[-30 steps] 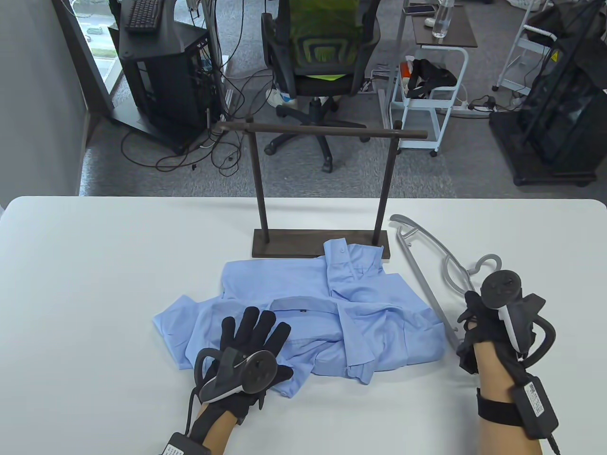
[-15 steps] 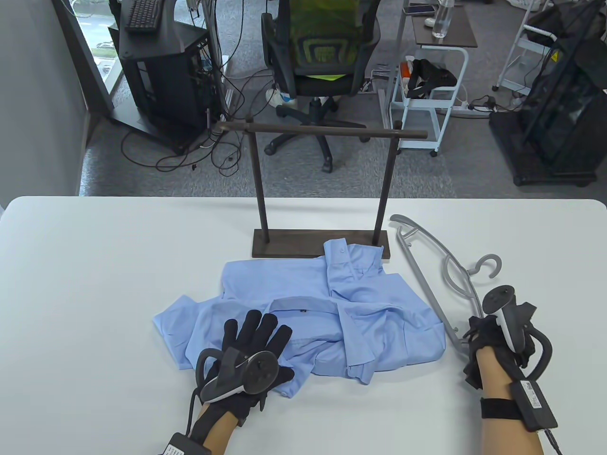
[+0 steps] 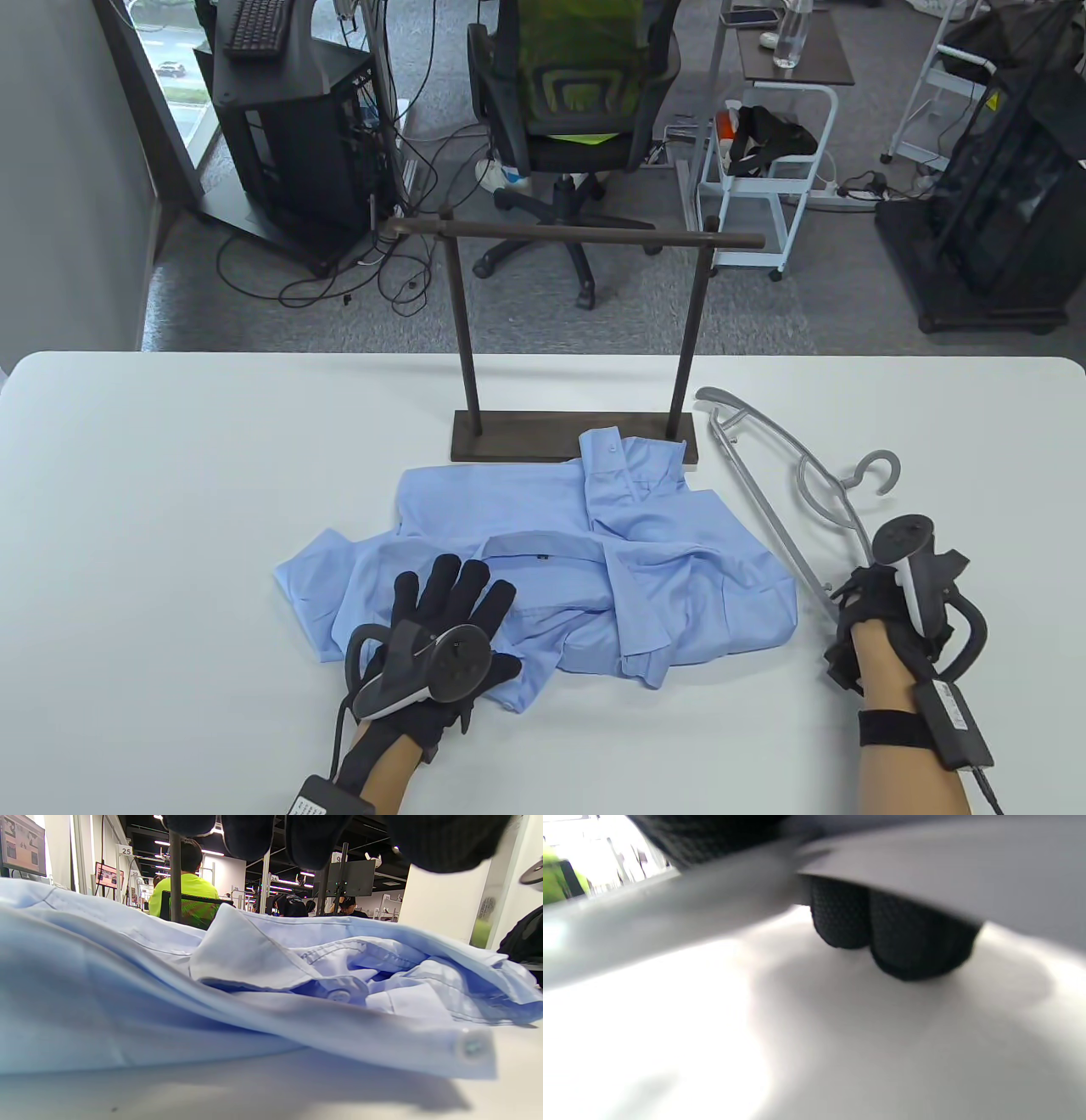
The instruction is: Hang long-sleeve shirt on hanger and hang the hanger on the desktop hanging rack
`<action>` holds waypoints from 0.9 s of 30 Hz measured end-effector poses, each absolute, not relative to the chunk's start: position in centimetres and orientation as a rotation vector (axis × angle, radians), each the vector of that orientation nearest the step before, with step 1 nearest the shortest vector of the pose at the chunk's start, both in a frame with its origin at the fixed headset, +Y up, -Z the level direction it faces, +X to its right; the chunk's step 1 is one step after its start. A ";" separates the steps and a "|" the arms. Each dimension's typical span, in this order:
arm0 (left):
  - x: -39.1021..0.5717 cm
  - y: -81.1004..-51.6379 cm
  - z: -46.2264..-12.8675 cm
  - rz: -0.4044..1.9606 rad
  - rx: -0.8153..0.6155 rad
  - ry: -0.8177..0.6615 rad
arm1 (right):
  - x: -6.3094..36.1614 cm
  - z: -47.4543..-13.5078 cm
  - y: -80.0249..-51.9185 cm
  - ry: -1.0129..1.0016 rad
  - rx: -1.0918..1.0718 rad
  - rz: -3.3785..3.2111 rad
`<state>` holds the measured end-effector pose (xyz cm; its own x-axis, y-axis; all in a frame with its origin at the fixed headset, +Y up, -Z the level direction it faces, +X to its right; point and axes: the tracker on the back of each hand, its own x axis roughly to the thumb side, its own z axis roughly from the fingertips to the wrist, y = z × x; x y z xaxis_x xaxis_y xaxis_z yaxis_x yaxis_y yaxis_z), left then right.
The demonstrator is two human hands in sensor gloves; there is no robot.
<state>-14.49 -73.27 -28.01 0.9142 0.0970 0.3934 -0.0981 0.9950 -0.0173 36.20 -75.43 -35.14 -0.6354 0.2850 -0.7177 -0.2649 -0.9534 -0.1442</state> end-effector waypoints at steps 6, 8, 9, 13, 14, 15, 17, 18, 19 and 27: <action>-15.0 -73.2 -28.1 0.117 0.009 -0.389 | 37.3 -33.6 -73.7 -0.268 -1.016 2.408; -15.3 -73.1 -28.2 0.127 0.013 -0.377 | 37.3 -33.2 -72.9 -0.331 -0.938 2.390; -15.5 -73.1 -28.3 0.132 0.015 -0.370 | 37.2 -33.0 -72.6 -0.358 -0.914 2.376; -16.9 -72.9 -28.6 0.141 0.058 -0.295 | 37.0 -31.8 -70.7 -0.548 -0.813 2.407; -17.4 -72.8 -28.7 0.136 0.076 -0.264 | 37.0 -31.4 -70.1 -0.596 -0.797 2.432; -17.9 -72.7 -28.8 0.129 0.094 -0.236 | 37.0 -31.0 -69.4 -0.626 -0.791 2.444; -18.8 -72.6 -28.9 0.128 0.122 -0.189 | 36.8 -30.2 -68.3 -0.678 -0.777 2.472; -19.2 -72.6 -29.0 0.133 0.132 -0.170 | 36.8 -29.5 -67.4 -0.723 -0.773 2.489; -19.4 -72.6 -29.0 0.139 0.137 -0.163 | 36.8 -29.1 -66.8 -0.749 -0.762 2.503; -17.1 -73.8 -29.4 0.045 0.138 -0.221 | 36.1 -25.4 -61.9 -0.818 -0.610 2.519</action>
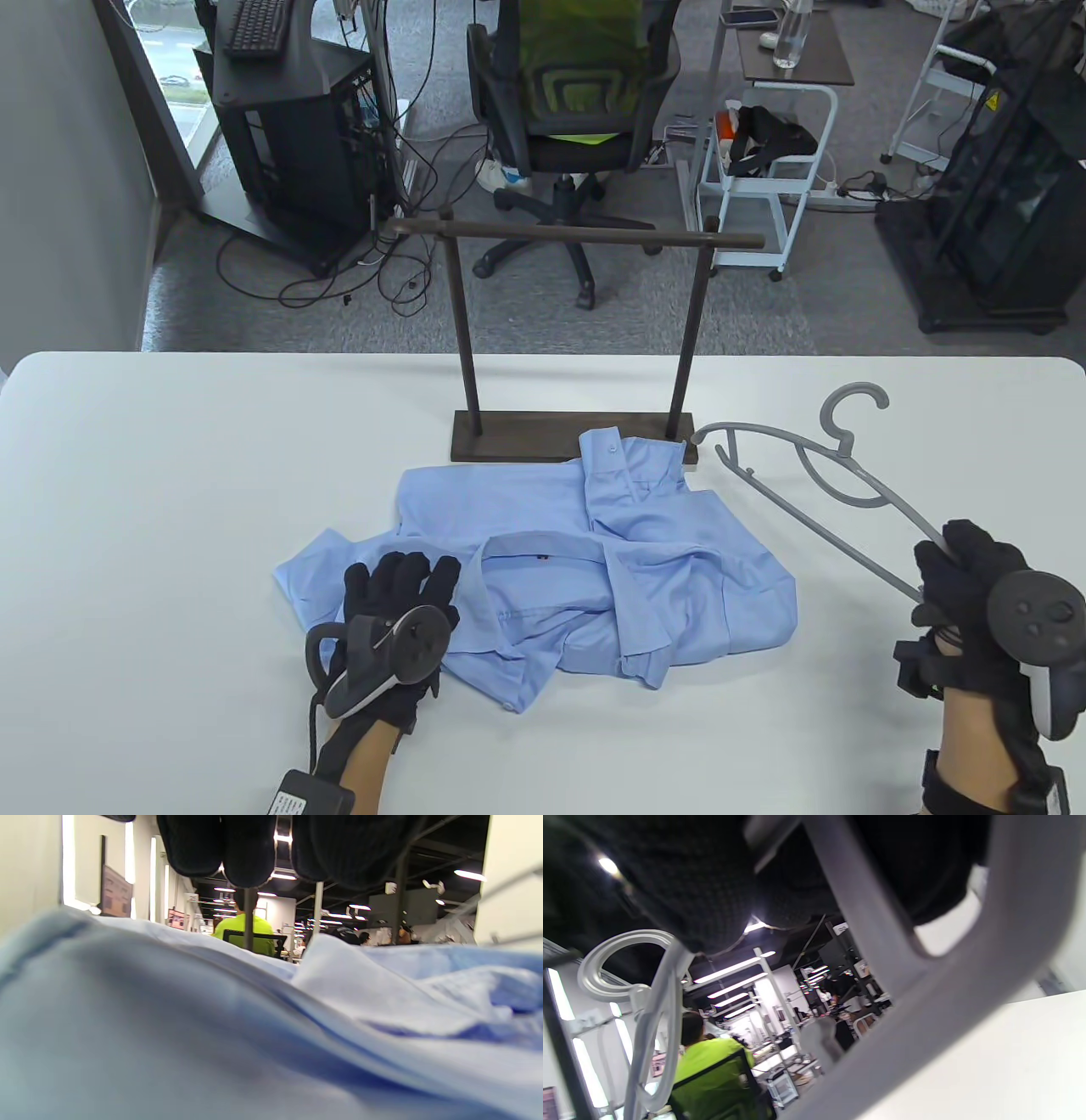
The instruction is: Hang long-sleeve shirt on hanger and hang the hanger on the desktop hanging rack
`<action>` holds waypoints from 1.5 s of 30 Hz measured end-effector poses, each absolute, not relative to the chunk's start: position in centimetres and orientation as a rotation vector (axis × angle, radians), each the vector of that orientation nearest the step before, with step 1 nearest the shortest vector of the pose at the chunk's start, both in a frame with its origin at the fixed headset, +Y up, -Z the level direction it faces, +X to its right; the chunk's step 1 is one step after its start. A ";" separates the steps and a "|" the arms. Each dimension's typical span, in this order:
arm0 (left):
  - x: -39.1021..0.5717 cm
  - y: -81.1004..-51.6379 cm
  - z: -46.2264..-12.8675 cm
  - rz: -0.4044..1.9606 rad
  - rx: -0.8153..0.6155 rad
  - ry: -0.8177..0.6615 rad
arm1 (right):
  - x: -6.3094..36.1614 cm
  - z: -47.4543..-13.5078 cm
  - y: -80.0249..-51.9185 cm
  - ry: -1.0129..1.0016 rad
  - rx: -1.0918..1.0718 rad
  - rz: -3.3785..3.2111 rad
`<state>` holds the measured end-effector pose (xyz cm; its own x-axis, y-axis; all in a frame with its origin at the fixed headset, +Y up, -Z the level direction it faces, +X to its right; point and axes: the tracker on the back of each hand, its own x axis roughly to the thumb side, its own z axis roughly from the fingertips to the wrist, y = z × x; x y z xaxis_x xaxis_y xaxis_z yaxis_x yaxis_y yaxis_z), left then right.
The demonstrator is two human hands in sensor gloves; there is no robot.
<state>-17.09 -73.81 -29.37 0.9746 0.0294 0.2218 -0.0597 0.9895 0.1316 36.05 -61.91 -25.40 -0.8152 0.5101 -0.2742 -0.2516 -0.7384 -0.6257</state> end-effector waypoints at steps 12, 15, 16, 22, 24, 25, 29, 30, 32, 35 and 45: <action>-13.4 -76.1 -31.1 -0.174 0.114 -0.201 | 34.4 -27.2 -62.9 -0.609 -0.025 2.371; -13.7 -75.5 -30.9 -0.161 0.178 -0.183 | 34.1 -27.4 -63.0 -0.578 0.038 2.356; -13.9 -75.1 -30.8 -0.139 0.191 -0.183 | 34.0 -27.4 -63.0 -0.570 0.054 2.359; -15.0 -72.2 -29.1 -0.019 0.331 -0.213 | 33.2 -27.8 -63.2 -0.542 0.116 2.381; -15.3 -71.5 -28.4 0.010 0.355 -0.227 | 32.8 -28.0 -63.4 -0.534 0.139 2.383; -15.4 -71.0 -28.0 0.024 0.375 -0.235 | 32.7 -28.1 -63.5 -0.529 0.151 2.382; -15.8 -69.7 -26.5 0.062 0.453 -0.256 | 31.8 -28.3 -63.7 -0.543 0.195 2.379; -15.9 -69.4 -26.2 0.069 0.470 -0.260 | 31.5 -28.4 -63.8 -0.547 0.209 2.381; -15.8 -69.0 -25.9 0.071 0.491 -0.265 | 31.0 -28.4 -63.9 -0.554 0.229 2.372; -15.7 -69.0 -25.8 0.070 0.488 -0.272 | 30.4 -28.6 -64.2 -0.564 0.252 2.370; -14.9 -68.8 -25.2 0.051 0.516 -0.308 | 27.0 -29.1 -65.9 -0.618 0.343 2.350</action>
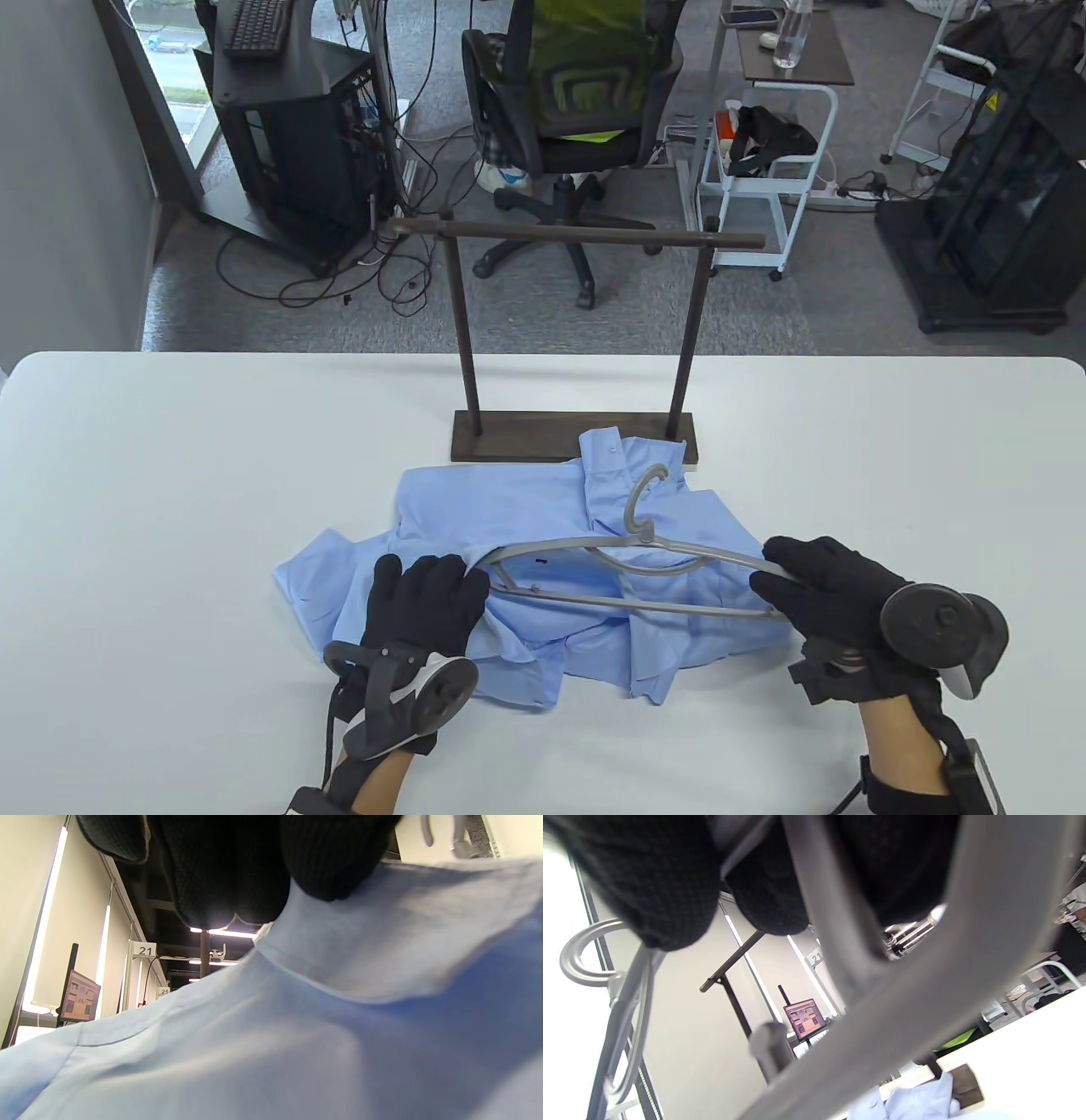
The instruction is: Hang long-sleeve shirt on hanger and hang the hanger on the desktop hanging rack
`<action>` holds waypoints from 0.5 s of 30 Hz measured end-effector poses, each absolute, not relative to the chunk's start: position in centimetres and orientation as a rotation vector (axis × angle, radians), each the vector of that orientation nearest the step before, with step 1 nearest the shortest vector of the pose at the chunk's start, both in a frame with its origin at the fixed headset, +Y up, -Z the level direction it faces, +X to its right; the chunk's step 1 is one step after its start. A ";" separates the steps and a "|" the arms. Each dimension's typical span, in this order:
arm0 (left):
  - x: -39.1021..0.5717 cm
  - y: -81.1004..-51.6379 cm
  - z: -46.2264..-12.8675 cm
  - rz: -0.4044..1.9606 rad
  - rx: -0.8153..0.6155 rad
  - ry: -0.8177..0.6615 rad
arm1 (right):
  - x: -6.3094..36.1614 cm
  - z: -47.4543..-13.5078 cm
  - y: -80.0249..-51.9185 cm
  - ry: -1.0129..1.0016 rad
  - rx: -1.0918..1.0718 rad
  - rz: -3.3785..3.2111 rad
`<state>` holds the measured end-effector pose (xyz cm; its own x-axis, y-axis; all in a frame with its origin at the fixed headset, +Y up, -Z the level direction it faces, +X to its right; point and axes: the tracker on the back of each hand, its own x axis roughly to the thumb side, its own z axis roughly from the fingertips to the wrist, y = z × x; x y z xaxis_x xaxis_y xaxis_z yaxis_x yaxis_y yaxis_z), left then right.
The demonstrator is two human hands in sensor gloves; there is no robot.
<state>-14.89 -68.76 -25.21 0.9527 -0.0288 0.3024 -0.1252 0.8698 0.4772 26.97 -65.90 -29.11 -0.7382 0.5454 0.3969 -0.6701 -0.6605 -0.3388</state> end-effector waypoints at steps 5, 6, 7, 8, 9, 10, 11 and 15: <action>-14.3 -68.4 -24.6 0.043 0.558 -0.332 | 24.0 -29.6 -67.7 -0.577 0.385 2.334; -14.1 -68.4 -24.5 0.042 0.567 -0.338 | 23.0 -29.7 -68.4 -0.564 0.394 2.321; -14.0 -68.3 -24.4 0.038 0.573 -0.346 | 22.2 -29.7 -68.9 -0.548 0.407 2.311; -13.9 -68.3 -24.3 0.036 0.578 -0.350 | 21.7 -29.8 -69.2 -0.539 0.407 2.306; -13.7 -68.2 -24.1 0.031 0.585 -0.358 | 21.0 -29.8 -69.7 -0.522 0.412 2.298; -13.6 -68.2 -24.0 0.028 0.590 -0.364 | 20.4 -29.9 -70.1 -0.493 0.415 2.289; -13.4 -68.1 -23.9 0.025 0.594 -0.370 | 19.8 -29.9 -70.5 -0.474 0.420 2.272; -13.0 -68.0 -23.6 0.019 0.606 -0.392 | 18.2 -29.9 -71.7 -0.385 0.446 2.234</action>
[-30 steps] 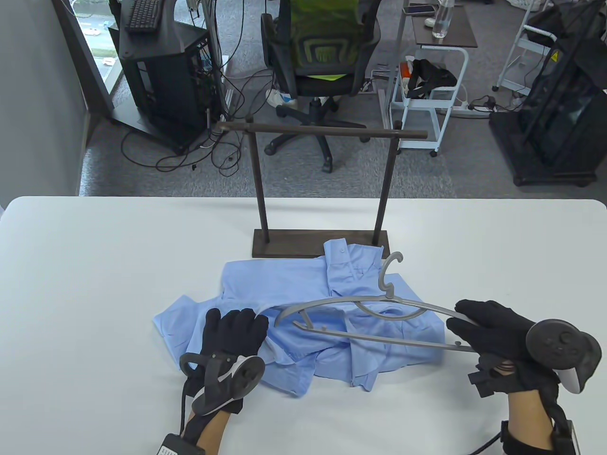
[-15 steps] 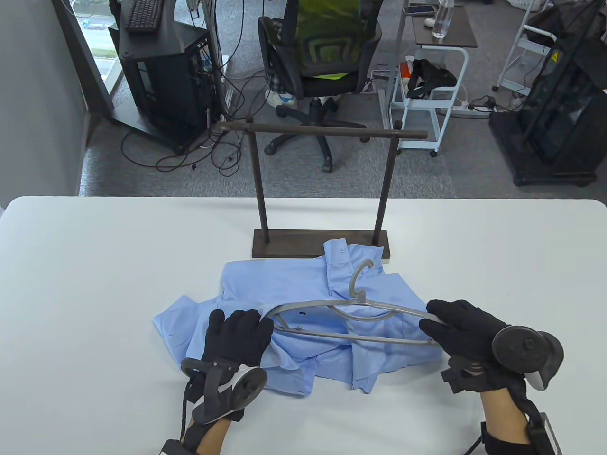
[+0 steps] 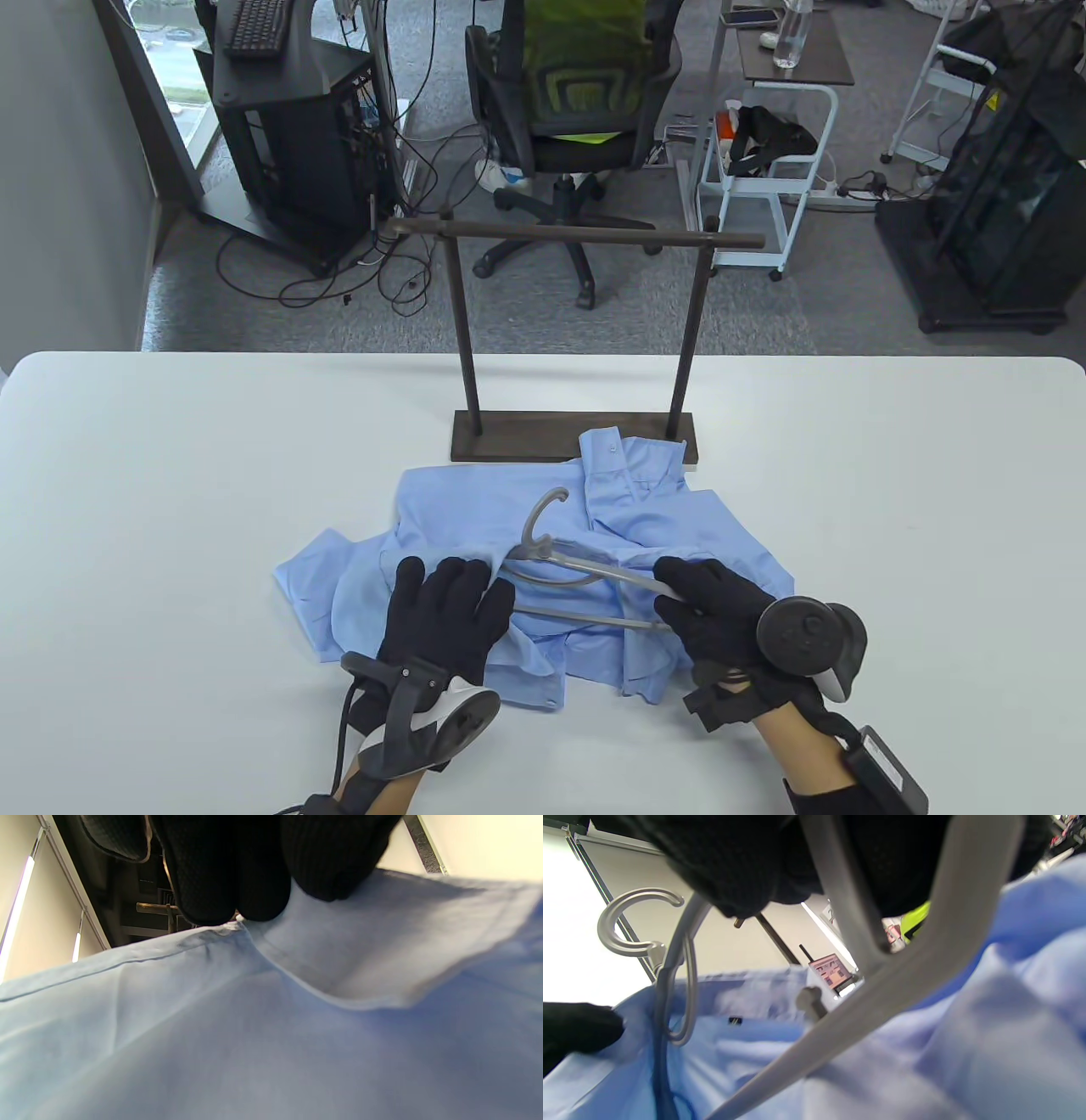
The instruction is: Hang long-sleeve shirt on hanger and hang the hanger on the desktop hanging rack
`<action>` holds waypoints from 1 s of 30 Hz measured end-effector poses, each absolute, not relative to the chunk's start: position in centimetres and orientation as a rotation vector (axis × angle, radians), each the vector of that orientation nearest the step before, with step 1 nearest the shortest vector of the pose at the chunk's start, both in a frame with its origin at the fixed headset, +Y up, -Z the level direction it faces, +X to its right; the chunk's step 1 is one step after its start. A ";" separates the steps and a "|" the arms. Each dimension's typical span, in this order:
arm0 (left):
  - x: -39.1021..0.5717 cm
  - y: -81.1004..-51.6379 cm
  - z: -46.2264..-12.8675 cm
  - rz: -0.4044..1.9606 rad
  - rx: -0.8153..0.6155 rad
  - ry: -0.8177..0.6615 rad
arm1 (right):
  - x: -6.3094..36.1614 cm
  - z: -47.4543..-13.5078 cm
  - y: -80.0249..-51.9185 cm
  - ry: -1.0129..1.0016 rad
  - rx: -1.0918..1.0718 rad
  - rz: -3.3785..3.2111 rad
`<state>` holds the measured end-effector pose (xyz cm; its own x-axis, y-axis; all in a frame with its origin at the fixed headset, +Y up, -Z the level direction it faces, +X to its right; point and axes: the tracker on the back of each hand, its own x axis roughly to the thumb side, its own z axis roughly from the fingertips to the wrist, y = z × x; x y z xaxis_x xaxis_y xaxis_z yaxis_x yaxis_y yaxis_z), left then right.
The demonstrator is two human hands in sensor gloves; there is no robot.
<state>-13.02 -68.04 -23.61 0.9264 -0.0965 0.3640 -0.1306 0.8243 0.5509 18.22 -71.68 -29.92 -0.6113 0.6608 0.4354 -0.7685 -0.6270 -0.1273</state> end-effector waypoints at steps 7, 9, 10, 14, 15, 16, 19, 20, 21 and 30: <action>-12.5 -68.6 -23.6 0.063 0.546 -0.482 | 17.2 -30.2 -73.6 -0.326 0.437 2.149; -12.5 -68.6 -23.4 0.108 0.580 -0.513 | 17.5 -30.3 -74.2 -0.335 0.422 2.105; -12.5 -68.4 -23.2 0.109 0.610 -0.516 | 17.5 -30.3 -74.3 -0.333 0.424 2.096; -13.4 -67.1 -22.2 0.108 0.768 -0.459 | 17.8 -30.4 -74.4 -0.362 0.451 2.094; -13.7 -66.9 -22.2 0.111 0.777 -0.432 | 17.7 -30.3 -74.3 -0.363 0.458 2.097; -14.1 -66.9 -22.4 0.106 0.772 -0.393 | 17.7 -30.3 -74.3 -0.371 0.464 2.100; -15.2 -67.6 -23.7 0.111 0.693 -0.325 | 17.3 -30.1 -74.2 -0.378 0.492 2.112; -15.6 -68.0 -24.2 0.127 0.642 -0.317 | 17.1 -30.0 -74.0 -0.388 0.509 2.121; -15.7 -68.3 -24.6 0.139 0.620 -0.313 | 17.0 -29.9 -74.0 -0.390 0.521 2.129; -15.7 -69.6 -25.7 0.227 0.567 -0.297 | 15.5 -28.9 -73.2 -0.420 0.618 2.223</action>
